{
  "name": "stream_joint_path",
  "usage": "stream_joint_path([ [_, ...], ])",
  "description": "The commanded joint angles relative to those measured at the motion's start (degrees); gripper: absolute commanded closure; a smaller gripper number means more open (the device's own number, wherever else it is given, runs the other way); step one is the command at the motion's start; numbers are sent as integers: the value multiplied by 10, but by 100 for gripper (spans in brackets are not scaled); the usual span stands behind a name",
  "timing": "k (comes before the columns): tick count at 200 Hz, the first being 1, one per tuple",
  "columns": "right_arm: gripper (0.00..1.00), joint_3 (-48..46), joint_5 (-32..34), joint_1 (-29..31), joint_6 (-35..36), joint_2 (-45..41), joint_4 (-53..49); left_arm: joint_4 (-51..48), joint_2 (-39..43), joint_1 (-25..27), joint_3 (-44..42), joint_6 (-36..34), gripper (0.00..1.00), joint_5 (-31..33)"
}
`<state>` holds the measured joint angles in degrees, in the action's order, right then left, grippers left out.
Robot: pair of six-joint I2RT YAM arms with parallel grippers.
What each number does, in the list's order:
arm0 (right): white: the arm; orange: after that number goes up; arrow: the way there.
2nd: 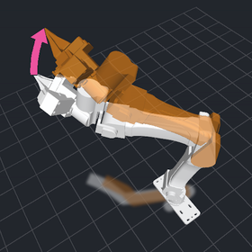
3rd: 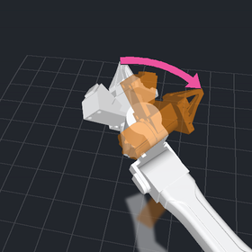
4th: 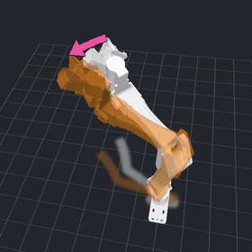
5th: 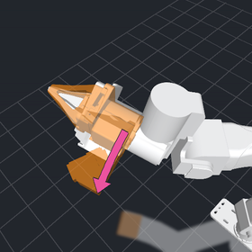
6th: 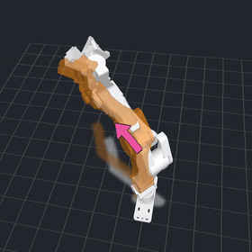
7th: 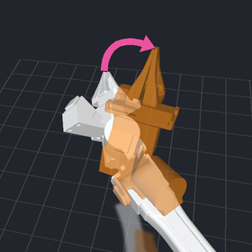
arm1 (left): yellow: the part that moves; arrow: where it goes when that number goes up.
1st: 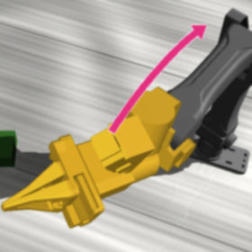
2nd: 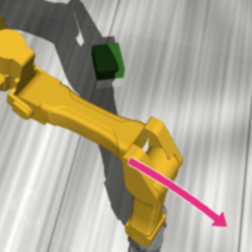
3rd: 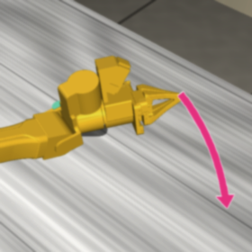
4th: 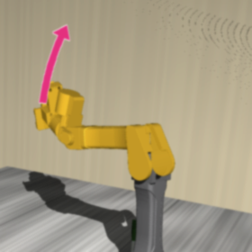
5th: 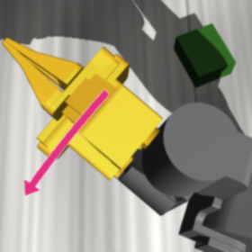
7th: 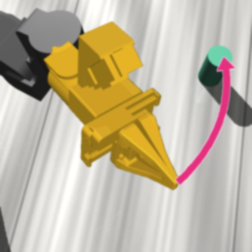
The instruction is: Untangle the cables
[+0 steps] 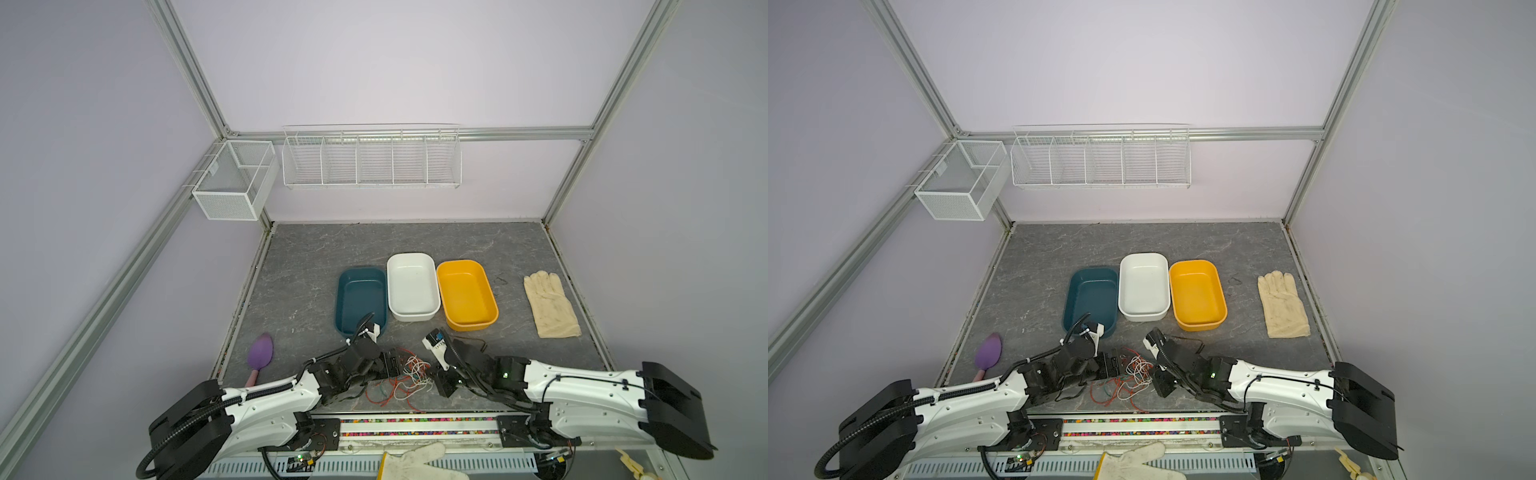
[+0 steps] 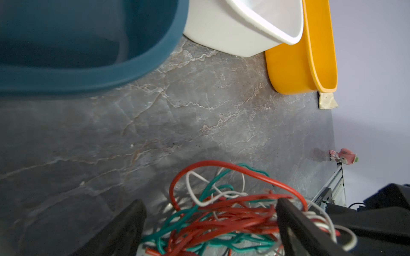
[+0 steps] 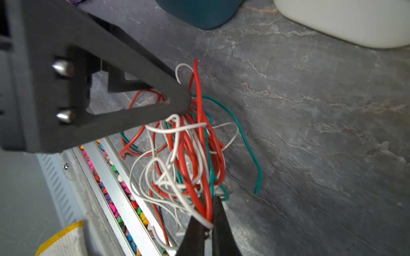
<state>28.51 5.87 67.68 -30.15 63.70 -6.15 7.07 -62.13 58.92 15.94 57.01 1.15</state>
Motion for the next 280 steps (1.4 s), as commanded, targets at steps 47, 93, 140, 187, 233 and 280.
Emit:
stream_joint_path([
  [47,93,1,64,5,4,-71,-9,75,-67,11,6,25,10,-6],
  [93,93,5,89,5,6,-106,-26,138,-150,26,16,33,15,-13],
  [140,93,4,112,4,6,-138,-39,221,-250,41,31,45,34,-39],
  [187,94,6,132,4,7,-172,-65,222,-255,43,30,39,59,-34],
  [233,94,10,160,4,9,-215,-99,173,-225,43,32,21,79,-17],
  [280,94,26,203,1,1,-242,-153,99,-180,43,39,0,95,16],
])
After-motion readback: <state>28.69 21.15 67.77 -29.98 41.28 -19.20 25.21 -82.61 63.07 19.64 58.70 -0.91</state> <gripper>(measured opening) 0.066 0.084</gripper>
